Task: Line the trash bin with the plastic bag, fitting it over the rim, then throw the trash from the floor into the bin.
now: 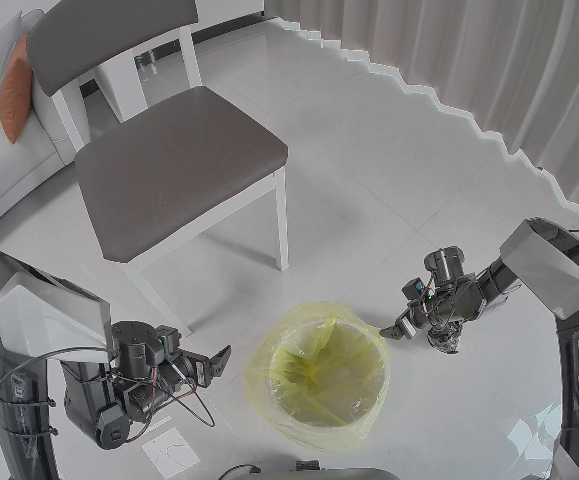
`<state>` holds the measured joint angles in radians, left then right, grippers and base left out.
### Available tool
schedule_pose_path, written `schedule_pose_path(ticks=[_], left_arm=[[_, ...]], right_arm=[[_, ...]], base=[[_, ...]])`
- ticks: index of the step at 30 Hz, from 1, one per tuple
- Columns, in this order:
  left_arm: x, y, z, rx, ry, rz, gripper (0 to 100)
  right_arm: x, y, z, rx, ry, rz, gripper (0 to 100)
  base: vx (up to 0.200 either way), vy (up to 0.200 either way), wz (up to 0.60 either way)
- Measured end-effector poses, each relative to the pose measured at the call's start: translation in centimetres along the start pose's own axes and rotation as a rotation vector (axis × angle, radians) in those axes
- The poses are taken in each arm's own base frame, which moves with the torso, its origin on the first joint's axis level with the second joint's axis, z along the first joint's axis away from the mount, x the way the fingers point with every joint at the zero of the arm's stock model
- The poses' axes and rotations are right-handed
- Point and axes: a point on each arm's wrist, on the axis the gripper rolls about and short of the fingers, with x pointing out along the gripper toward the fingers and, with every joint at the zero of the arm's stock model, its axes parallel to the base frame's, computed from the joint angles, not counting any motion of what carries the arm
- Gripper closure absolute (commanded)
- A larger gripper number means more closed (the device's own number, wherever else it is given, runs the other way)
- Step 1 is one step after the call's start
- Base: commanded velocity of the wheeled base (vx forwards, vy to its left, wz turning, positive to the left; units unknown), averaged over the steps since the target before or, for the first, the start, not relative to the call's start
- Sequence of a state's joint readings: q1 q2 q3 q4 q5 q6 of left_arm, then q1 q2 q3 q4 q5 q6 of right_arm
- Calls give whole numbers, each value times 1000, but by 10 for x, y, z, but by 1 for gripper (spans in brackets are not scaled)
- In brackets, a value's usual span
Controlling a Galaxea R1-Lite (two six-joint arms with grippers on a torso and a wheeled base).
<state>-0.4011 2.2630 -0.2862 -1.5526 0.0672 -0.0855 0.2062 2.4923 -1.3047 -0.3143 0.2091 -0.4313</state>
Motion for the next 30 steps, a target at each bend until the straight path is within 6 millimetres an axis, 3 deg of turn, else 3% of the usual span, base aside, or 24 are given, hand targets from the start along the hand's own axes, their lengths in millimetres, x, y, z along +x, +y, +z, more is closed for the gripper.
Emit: schedule_pose_path(ticks=[6, 10, 15, 20, 25, 30], left_arm=[[0, 0, 0, 0, -2, 1, 0], [0, -2, 0, 2, -1, -3, 0], [2, -7, -1, -2, 0, -22, 0], [5, -12, 0, -8, -11, -4, 0], [5, -12, 5, -1, -37, 18, 0], [2, -13, 9, 1, -52, 34, 0]], right_arm=[[-2, -17, 11, 11, -32, -30, 0], [-21, -26, 9, 30, -33, -51, 0], [-71, -60, -13, 113, -15, -130, 0], [-103, -75, -30, 164, -7, -191, 0], [-123, -87, -42, 201, -9, -240, 0], [-124, -96, -52, 228, 5, -254, 0]], base=[[0, 0, 0], [0, 0, 0], [0, 0, 0], [0, 0, 0], [0, 0, 0], [0, 0, 0]])
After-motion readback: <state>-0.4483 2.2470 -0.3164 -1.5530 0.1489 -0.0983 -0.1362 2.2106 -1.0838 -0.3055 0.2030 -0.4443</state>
